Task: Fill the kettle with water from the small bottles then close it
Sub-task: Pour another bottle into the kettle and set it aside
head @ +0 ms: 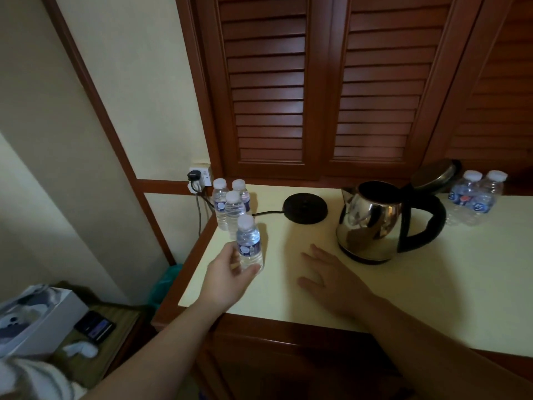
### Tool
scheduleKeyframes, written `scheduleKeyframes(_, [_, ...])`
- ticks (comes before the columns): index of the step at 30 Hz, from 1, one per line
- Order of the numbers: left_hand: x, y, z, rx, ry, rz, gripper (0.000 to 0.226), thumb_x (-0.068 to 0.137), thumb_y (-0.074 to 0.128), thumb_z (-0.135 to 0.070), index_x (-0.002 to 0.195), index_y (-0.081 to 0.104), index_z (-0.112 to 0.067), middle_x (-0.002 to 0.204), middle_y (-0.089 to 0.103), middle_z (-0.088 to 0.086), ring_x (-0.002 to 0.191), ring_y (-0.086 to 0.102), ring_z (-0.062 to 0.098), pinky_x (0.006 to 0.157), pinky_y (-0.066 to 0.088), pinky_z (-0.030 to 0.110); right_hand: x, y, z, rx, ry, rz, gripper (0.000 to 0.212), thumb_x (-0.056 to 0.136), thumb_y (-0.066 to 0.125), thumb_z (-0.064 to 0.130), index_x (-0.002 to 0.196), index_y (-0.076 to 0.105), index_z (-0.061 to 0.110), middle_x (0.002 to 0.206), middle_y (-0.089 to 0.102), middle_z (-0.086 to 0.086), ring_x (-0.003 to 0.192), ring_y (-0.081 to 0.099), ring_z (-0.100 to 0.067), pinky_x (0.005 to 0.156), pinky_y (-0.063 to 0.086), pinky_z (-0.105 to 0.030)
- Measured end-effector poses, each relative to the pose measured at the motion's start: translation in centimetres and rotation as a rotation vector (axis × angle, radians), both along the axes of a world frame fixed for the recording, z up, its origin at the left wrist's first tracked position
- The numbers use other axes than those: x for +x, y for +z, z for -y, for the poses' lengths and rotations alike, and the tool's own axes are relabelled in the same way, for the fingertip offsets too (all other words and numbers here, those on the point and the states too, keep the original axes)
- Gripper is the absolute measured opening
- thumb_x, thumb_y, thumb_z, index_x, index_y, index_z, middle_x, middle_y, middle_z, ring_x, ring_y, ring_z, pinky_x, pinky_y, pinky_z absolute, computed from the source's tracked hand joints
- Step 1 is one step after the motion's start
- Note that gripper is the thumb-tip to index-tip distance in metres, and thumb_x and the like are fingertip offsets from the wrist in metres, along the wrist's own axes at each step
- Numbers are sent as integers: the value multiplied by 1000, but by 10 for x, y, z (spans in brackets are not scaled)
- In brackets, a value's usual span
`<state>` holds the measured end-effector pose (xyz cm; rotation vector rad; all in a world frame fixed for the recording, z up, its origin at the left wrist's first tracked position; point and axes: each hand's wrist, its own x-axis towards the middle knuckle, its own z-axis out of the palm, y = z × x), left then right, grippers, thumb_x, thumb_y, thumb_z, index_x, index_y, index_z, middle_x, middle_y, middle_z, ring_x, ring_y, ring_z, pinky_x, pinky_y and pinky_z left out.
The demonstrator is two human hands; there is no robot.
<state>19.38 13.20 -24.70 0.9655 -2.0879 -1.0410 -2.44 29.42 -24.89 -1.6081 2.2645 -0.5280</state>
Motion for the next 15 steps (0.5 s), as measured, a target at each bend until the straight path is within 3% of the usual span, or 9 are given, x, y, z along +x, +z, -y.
scheduleKeyframes(4, [-22,-5,-21,9,-82,-25,43,85,84,-30,122,61,-32,106,75,-14,96,71,2,87,59,26,-9,13,-6,-88,-8,46,69,101,49,60,161,30,32,170,17,14,155,14,-6,120,11,-24])
scheduleKeyframes(8, [-39,-5,-36,-10,-123,-55,44,83,86,-27,122,63,-29,102,76,-15,92,72,4,85,59,28,-12,48,-4,-242,-15,5,61,101,52,56,154,43,27,158,43,7,145,38,-13,121,30,-35])
scheduleKeyframes(12, [-52,-6,-42,17,-160,-65,41,82,87,-30,116,63,-32,98,75,-8,84,72,16,81,59,36,-6,92,12,-361,48,48,53,100,55,56,144,55,27,129,62,9,116,58,-8,98,47,-32])
scheduleKeyframes(15, [-58,-5,-46,24,-186,-74,40,80,89,-27,112,65,-31,95,74,-11,82,72,12,77,58,28,0,113,28,-411,66,-10,36,93,66,54,104,73,20,89,61,10,80,57,-8,72,48,-30])
